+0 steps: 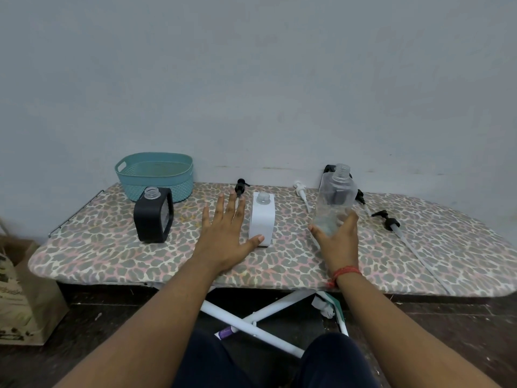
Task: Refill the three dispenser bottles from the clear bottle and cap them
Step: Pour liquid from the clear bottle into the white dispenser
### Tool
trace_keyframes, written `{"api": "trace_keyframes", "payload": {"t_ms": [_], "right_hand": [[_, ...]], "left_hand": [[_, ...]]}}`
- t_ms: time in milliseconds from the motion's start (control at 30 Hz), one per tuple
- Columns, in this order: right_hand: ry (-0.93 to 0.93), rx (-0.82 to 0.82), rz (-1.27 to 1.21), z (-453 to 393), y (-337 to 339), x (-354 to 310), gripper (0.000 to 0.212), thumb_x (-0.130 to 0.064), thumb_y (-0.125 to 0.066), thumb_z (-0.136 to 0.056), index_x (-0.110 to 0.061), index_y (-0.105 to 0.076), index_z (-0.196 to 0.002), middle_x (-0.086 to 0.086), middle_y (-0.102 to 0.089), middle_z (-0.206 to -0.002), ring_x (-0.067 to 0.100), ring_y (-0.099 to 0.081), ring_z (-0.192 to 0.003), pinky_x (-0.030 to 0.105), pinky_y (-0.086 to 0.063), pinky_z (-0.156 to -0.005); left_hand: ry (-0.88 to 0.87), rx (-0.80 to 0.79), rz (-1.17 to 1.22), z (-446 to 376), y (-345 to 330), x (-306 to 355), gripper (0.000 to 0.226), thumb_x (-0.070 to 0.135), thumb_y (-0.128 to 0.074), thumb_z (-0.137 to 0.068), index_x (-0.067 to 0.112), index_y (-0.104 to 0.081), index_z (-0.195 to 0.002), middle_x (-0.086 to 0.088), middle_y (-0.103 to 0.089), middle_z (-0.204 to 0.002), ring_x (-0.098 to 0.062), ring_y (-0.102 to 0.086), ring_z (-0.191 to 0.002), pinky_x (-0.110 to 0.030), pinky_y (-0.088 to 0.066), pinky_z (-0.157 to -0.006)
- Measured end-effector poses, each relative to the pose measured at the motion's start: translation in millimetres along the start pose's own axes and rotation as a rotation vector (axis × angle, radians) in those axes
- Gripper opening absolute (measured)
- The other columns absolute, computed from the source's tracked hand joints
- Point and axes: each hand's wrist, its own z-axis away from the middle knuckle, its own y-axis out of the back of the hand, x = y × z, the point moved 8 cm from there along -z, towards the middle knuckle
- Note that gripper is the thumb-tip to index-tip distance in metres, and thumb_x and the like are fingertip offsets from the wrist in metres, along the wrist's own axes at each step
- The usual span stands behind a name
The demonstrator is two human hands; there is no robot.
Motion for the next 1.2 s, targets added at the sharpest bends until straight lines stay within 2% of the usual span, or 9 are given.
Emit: {"api": "trace_keyframes", "payload": {"t_ms": [167,300,467,600,733,833,900,1000,1200], "right_hand": [[-0.022,-0.029,0.027,5,0,5,0.087,-0.031,-0.084,-0.079,-0.015,-0.029,-0.145,0.008,-0.044,-0.144,0.024,-0.046,-0.13,0.027,-0.037,-0.098],[-0.038,-0.018,0.096,20,10,3,0.091,-0.034,-0.083,-0.078,-0.011,-0.029,-0.147,0.01,-0.033,-0.15,0.029,-0.038,-0.136,0.04,-0.038,-0.111],[0.198,0.138,0.258,61,24,-26,0.052,-0.039,-0.069,-0.087,-0.015,-0.045,-0.126,0.004,-0.043,-0.127,0.023,-0.047,-0.118,0.046,-0.05,-0.098],[0.3,-0.12,0.159,80,-16,-46,0.032,-0.032,-0.059,-0.096,-0.02,-0.05,-0.125,-0.01,-0.044,-0.116,0.008,-0.05,-0.103,0.032,-0.051,-0.092],[0.091,-0.371,-0.13,77,-58,-56,0.041,-0.032,-0.052,-0.102,-0.023,-0.045,-0.142,-0.006,-0.047,-0.141,0.008,-0.049,-0.123,0.033,-0.044,-0.105],[-0.109,-0.442,-0.285,71,-80,-58,0.047,-0.039,-0.042,-0.105,-0.03,-0.035,-0.151,-0.008,-0.044,-0.148,0.005,-0.046,-0.123,0.025,-0.037,-0.101],[-0.145,-0.472,-0.341,69,-92,-64,0.048,-0.042,-0.037,-0.107,-0.032,-0.033,-0.154,-0.009,-0.045,-0.149,0.006,-0.048,-0.124,0.027,-0.039,-0.104],[-0.119,-0.504,-0.445,72,-109,-75,0.046,-0.037,-0.036,-0.108,-0.031,-0.035,-0.154,-0.009,-0.049,-0.148,0.006,-0.052,-0.127,0.031,-0.04,-0.112],[-0.088,-0.514,-0.477,83,-136,-90,0.046,-0.033,-0.039,-0.108,-0.029,-0.036,-0.153,-0.013,-0.05,-0.146,-0.006,-0.052,-0.121,0.017,-0.04,-0.104]], "left_hand": [[-0.005,-0.02,0.002,0,0,3,0.1,0.085,-0.014,-0.089,0.025,0.024,-0.159,-0.001,0.036,-0.164,-0.022,0.035,-0.151,-0.058,0.016,-0.122],[-0.004,-0.018,0.009,2,1,2,0.101,0.086,-0.008,-0.086,0.025,0.024,-0.16,-0.001,0.036,-0.163,-0.021,0.036,-0.151,-0.058,0.016,-0.122],[0.008,-0.001,0.05,5,-4,-2,0.103,0.09,0.002,-0.082,0.027,0.022,-0.16,0.002,0.038,-0.162,-0.02,0.036,-0.15,-0.056,0.018,-0.122],[0.085,0.013,0.232,6,-6,0,0.099,0.087,-0.003,-0.086,0.028,0.017,-0.162,0.003,0.032,-0.164,-0.018,0.033,-0.151,-0.052,0.017,-0.122],[0.262,-0.009,0.779,4,-4,9,0.089,0.075,-0.019,-0.089,0.032,0.004,-0.164,0.005,0.017,-0.17,-0.019,0.014,-0.158,-0.049,0.0,-0.127],[0.383,-0.024,1.11,3,-7,16,0.072,0.068,-0.02,-0.1,0.037,-0.009,-0.164,0.004,-0.01,-0.172,-0.016,-0.02,-0.153,-0.028,-0.026,-0.113],[0.379,-0.023,1.21,2,-8,21,0.064,0.063,-0.022,-0.105,0.035,-0.021,-0.163,0.002,-0.028,-0.167,-0.017,-0.037,-0.145,-0.027,-0.035,-0.109],[0.338,-0.031,1.344,-2,-8,31,0.056,0.055,-0.029,-0.108,0.033,-0.034,-0.159,-0.002,-0.049,-0.156,-0.021,-0.054,-0.135,-0.045,-0.042,-0.115],[0.349,0.075,1.343,-3,1,11,0.044,0.032,-0.033,-0.112,0.03,-0.041,-0.156,-0.001,-0.055,-0.147,-0.015,-0.059,-0.124,-0.028,-0.048,-0.103]]}}
